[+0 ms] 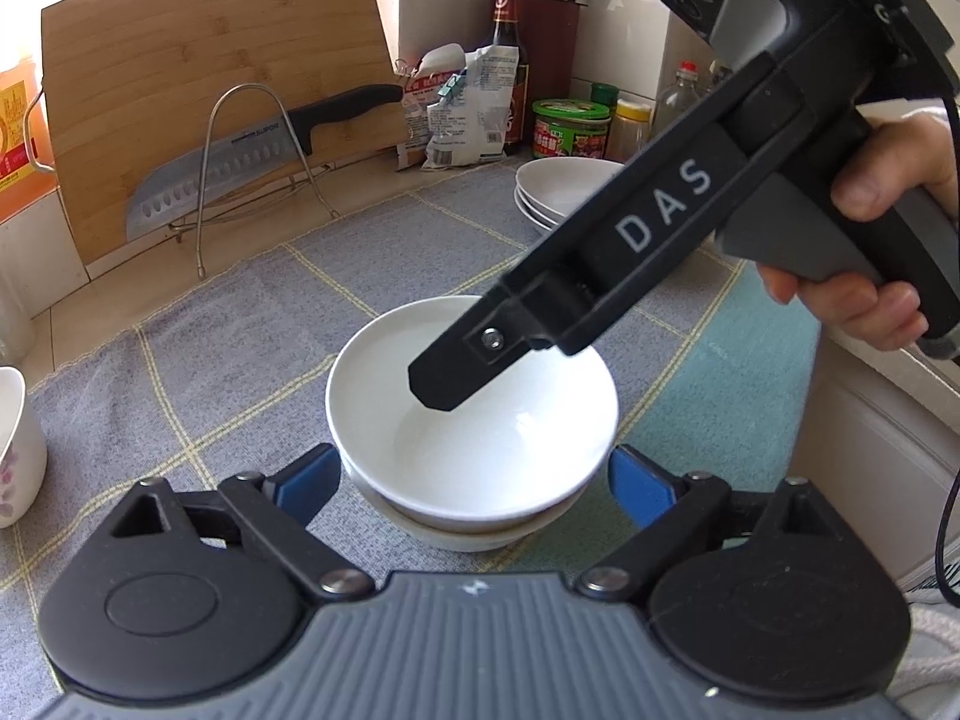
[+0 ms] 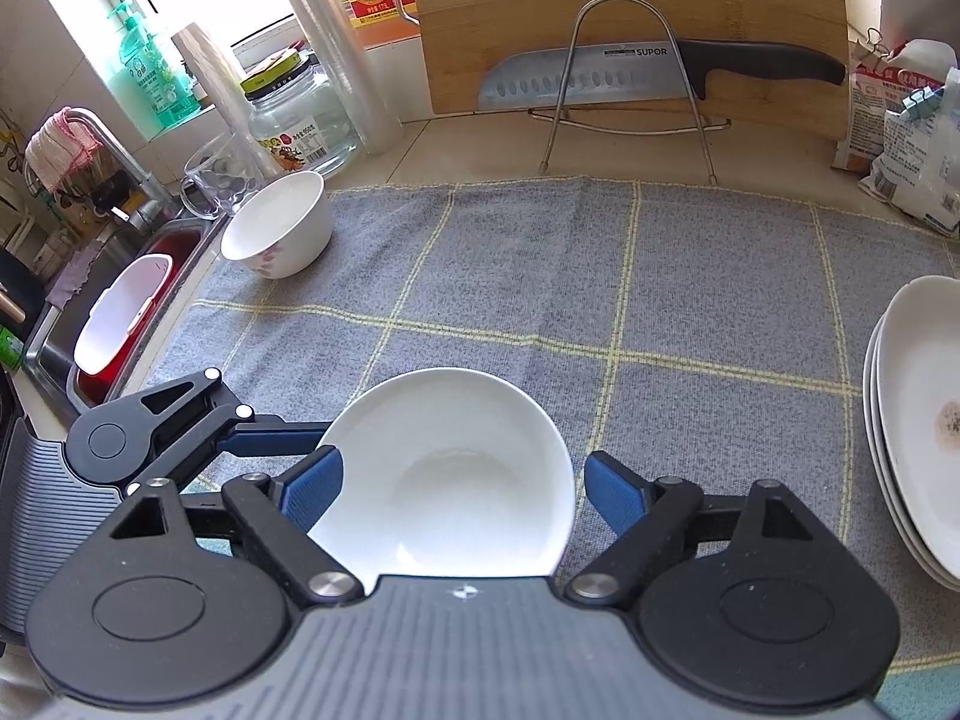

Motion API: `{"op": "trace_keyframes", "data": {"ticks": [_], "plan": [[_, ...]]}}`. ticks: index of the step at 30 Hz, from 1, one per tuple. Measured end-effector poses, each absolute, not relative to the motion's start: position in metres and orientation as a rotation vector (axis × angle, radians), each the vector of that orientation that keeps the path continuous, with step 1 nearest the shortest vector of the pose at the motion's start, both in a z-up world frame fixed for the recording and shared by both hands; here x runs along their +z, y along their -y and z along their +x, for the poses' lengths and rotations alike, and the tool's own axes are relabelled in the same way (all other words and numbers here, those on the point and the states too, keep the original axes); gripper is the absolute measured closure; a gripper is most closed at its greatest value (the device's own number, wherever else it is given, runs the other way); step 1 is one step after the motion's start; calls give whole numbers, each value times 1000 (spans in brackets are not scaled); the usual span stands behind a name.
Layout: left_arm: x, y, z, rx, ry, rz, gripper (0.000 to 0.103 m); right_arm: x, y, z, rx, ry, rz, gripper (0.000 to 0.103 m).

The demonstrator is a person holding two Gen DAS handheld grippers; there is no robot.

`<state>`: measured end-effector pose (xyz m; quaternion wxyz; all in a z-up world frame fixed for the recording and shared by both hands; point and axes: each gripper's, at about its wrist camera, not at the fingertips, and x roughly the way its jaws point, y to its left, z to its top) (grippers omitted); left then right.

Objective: Organize plates and bowls
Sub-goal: 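Lower the second bowl into the first bowl and open the right tool, then pull the right tool back from the stacked bowls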

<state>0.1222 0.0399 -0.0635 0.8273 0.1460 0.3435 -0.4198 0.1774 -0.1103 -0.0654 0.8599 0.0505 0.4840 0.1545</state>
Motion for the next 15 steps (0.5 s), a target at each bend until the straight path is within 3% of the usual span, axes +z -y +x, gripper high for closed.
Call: {"op": "trace_keyframes", "data": {"ticks": [3, 15], "plan": [[-63, -45, 121, -886, -731, 311, 7, -64, 109, 177, 324, -1008, 91, 2], [-58, -72, 116, -803, -738, 302, 7, -55, 93, 184, 333, -971, 5, 0]]}}
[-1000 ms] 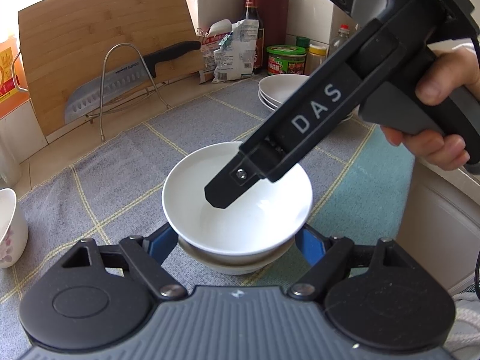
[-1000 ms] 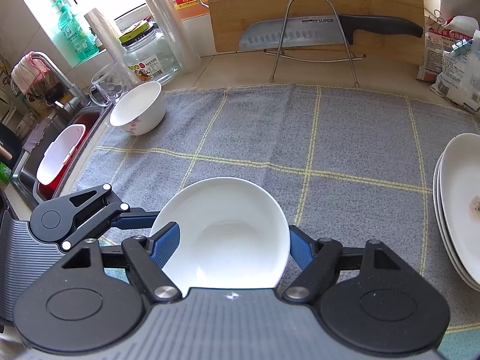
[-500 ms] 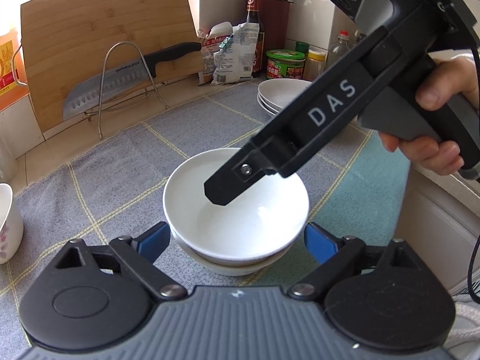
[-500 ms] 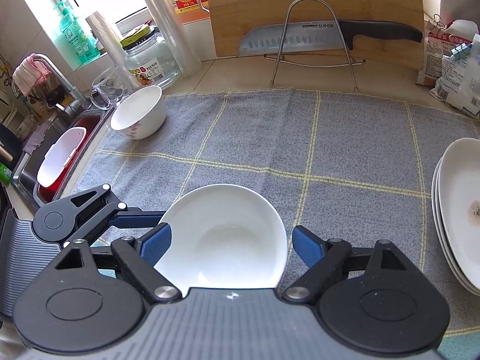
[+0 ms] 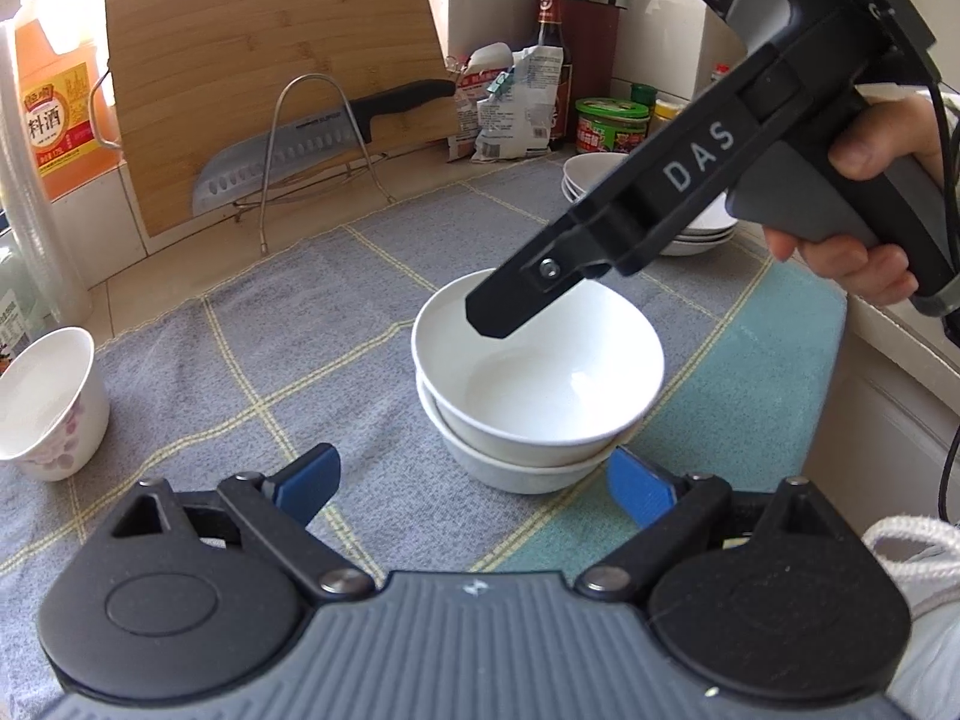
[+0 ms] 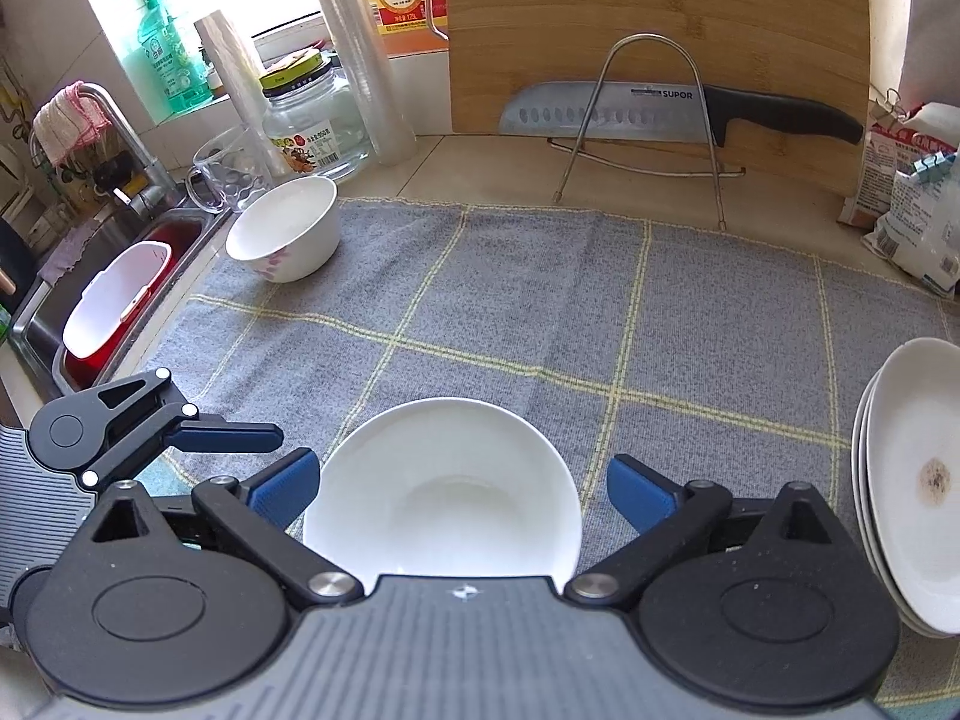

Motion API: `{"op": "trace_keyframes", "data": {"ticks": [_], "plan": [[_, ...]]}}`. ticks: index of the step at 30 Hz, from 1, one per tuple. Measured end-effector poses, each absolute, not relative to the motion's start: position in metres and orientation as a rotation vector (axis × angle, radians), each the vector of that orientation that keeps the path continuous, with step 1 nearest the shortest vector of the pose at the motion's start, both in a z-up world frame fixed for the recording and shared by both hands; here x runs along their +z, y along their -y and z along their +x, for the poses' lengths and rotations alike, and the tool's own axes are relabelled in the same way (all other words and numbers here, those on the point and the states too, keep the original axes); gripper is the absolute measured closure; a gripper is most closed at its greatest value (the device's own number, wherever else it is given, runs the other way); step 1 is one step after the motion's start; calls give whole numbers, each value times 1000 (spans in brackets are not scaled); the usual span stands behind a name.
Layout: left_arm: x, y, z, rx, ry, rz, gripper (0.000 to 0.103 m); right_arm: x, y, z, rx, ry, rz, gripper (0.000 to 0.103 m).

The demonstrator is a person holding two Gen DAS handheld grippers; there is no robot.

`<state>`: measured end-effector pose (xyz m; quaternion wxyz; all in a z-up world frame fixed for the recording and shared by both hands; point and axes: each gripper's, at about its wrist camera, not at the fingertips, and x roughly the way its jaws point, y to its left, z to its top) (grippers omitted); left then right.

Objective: Organize plates and bowls
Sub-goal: 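Pull the right tool back from the stacked bowls, then move the right tool to the flowered white bowl by the glass jar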

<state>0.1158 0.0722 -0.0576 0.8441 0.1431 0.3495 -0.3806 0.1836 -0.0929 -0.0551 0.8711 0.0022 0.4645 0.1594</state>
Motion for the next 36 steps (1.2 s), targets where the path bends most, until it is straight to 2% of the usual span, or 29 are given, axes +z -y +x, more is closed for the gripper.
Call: {"op": "trace_keyframes", "data": {"ticks": [22, 36], "plan": [[-77, -170, 161, -387, -746, 176, 7, -46, 8, 241, 489, -920, -207, 0], [-90, -202, 211, -232, -693, 189, 7, -55, -45, 297, 586, -930, -276, 0]]}}
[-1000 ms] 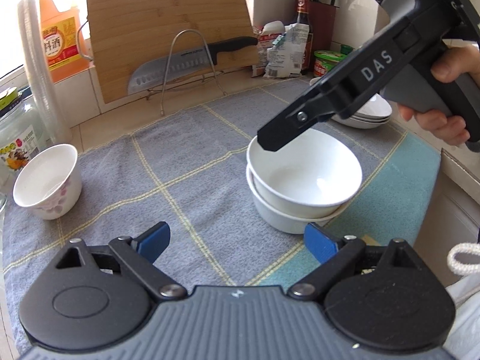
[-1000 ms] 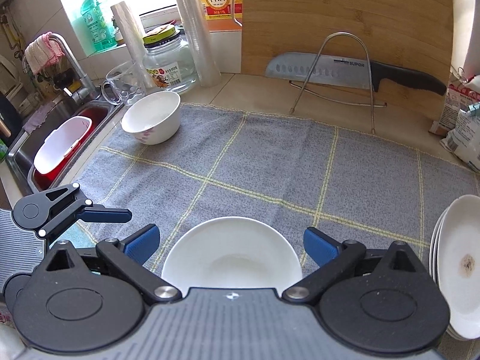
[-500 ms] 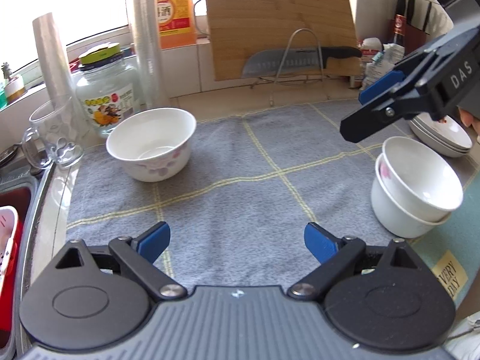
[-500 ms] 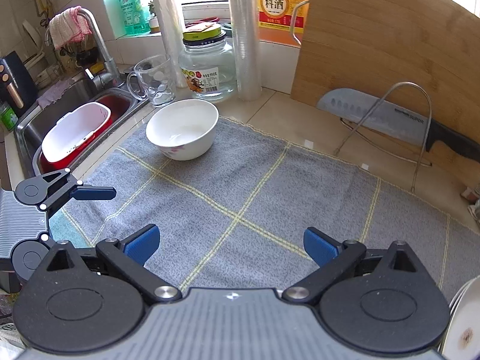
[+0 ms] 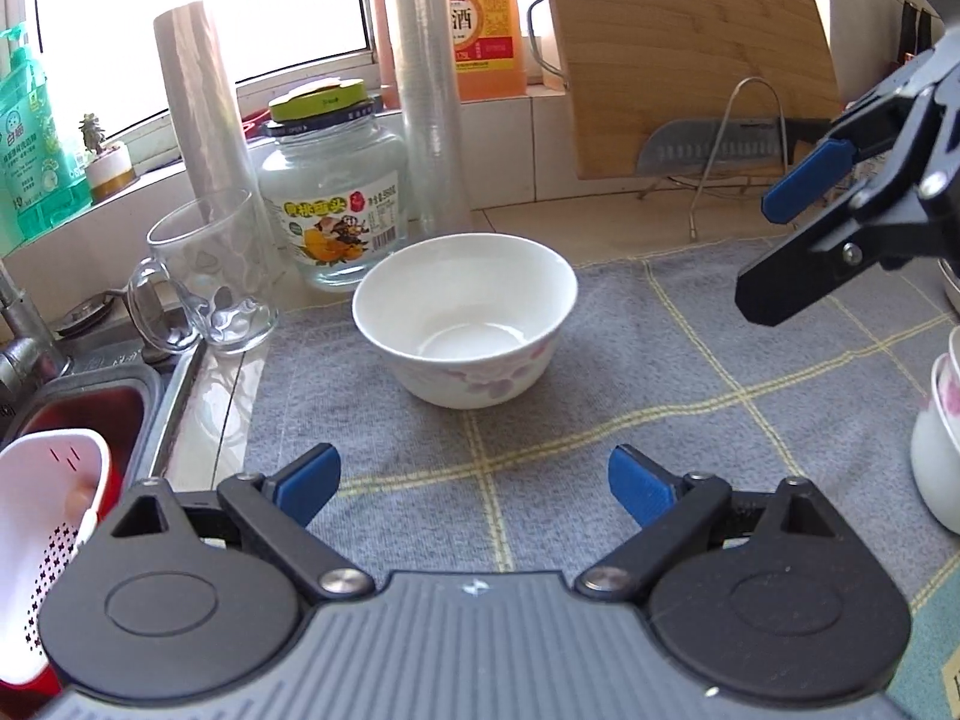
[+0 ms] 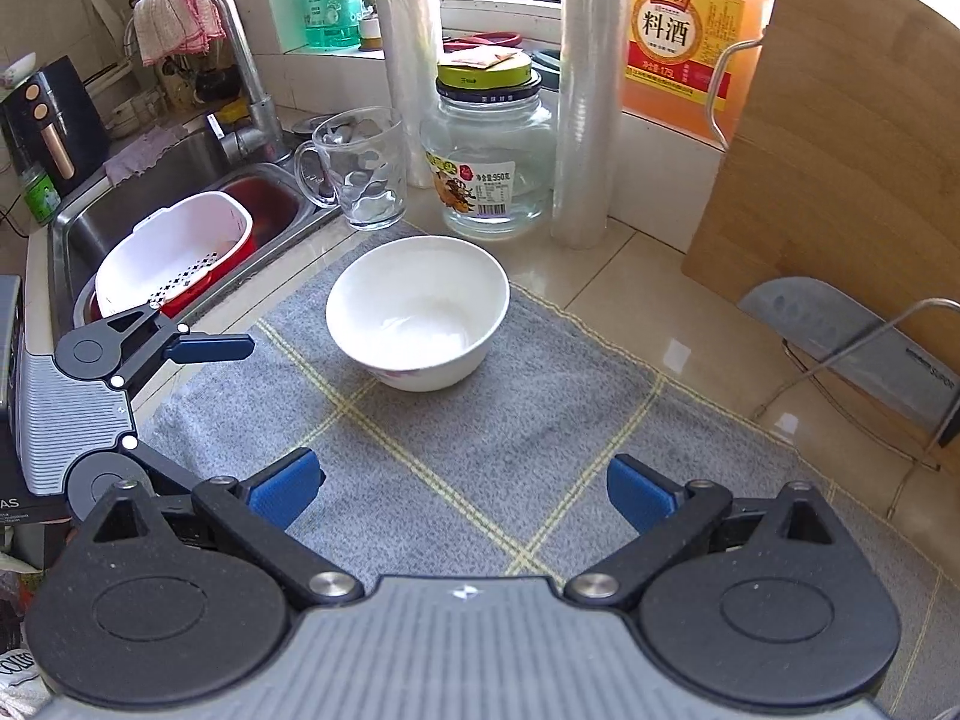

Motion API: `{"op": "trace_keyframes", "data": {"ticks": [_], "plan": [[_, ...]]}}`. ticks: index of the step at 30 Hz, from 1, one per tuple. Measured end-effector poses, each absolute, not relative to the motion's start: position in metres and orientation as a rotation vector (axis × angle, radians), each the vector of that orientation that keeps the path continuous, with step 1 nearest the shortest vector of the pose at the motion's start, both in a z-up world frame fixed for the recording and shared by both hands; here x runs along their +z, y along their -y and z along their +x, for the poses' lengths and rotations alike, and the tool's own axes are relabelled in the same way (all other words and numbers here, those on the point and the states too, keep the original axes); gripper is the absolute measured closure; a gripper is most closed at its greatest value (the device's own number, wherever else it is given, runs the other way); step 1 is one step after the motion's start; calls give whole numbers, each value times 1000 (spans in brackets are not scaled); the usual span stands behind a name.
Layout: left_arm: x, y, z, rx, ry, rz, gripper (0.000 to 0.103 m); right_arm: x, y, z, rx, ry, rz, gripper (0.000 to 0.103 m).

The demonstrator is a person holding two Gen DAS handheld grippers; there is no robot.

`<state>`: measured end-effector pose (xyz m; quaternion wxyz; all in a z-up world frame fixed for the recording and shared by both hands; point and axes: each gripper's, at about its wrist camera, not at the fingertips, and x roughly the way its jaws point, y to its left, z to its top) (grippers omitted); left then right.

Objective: Organize plates and bowls
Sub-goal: 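Move the right tool to the flowered white bowl by the glass jar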

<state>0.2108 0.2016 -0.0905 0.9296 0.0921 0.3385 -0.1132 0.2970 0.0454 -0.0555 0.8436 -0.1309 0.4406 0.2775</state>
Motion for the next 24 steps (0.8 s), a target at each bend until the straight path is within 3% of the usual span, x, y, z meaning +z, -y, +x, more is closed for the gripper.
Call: {"op": "trace_keyframes", "data": {"ticks": [24], "plan": [[-106, -207, 266, -344, -633, 176, 10, -87, -105, 387, 707, -977, -305, 4]]}}
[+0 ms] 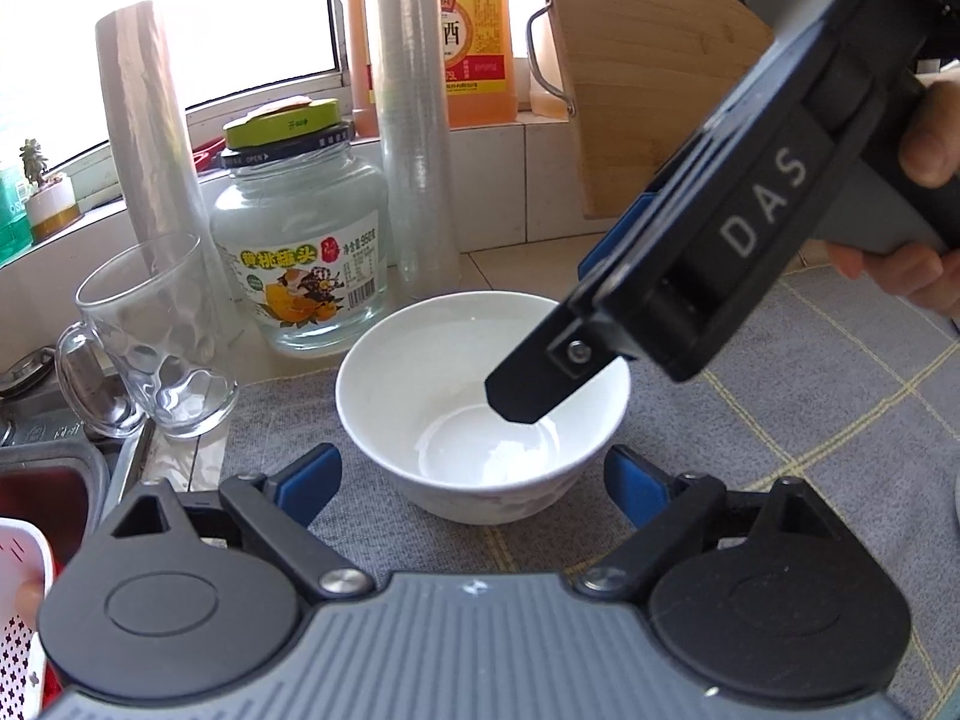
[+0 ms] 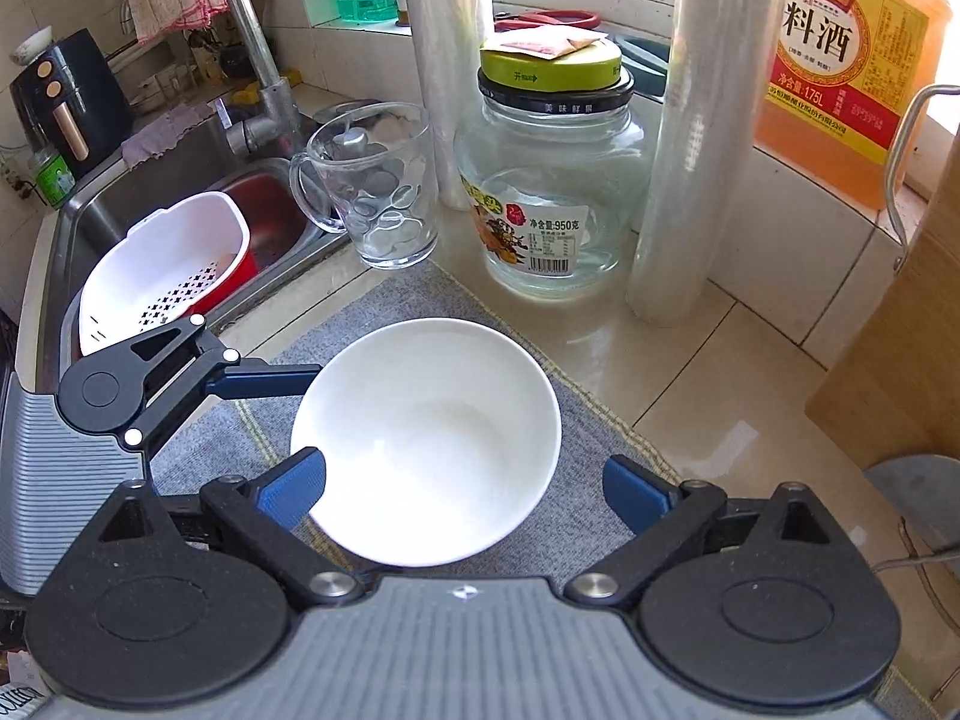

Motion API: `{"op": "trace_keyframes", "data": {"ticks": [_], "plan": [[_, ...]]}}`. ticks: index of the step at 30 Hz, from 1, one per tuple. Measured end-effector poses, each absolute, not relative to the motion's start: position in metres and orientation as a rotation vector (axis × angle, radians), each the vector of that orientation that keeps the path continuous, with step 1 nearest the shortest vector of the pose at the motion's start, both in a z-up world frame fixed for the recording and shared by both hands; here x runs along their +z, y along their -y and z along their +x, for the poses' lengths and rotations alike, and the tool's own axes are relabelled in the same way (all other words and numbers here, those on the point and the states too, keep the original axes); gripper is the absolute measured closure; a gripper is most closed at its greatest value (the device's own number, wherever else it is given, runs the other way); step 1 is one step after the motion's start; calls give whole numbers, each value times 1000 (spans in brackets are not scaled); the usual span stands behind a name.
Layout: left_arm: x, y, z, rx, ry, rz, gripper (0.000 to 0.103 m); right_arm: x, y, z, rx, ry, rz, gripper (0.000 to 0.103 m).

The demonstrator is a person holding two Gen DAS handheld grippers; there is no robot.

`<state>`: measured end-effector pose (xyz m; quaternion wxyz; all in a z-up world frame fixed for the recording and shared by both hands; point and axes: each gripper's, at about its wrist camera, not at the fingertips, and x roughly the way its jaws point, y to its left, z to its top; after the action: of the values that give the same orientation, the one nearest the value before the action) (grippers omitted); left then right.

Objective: Organize plates and bowls
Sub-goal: 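Move the right tool to the flowered white bowl by the glass jar, then close the right tool on the flowered bowl's rim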

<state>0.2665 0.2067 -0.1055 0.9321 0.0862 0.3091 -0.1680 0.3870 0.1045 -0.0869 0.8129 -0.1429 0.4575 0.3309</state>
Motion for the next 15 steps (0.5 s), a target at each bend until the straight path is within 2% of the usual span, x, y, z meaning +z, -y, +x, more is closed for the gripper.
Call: {"op": "trace_keyframes", "data": {"ticks": [6, 15], "plan": [[-106, -207, 271, -363, -632, 170, 14, -96, -108, 399, 705, -994, -281, 11], [-105, -208, 273, -375, -629, 170, 15, -101, -113, 408, 715, -1004, -268, 20]]}}
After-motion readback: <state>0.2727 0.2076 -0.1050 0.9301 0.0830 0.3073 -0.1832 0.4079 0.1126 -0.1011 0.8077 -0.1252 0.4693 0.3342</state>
